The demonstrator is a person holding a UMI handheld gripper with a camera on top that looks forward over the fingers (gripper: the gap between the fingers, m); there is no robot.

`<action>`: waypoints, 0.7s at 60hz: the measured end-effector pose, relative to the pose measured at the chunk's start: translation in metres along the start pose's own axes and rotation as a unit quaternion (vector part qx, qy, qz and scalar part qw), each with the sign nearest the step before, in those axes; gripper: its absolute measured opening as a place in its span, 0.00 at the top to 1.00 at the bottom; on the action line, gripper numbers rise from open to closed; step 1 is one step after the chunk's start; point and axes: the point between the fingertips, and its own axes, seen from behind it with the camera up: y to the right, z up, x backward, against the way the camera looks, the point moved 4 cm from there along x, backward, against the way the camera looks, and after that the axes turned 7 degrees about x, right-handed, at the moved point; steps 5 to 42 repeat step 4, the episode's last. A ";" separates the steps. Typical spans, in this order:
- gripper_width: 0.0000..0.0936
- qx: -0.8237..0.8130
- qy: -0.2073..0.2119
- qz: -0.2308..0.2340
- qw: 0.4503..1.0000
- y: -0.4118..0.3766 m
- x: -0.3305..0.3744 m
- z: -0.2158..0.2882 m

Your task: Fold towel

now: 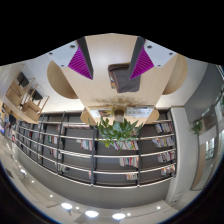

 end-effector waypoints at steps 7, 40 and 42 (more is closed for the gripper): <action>0.26 0.002 0.004 0.000 1.000 0.000 0.004 0.003; 0.26 0.002 0.004 0.000 1.000 0.000 0.004 0.003; 0.26 0.002 0.004 0.000 1.000 0.000 0.004 0.003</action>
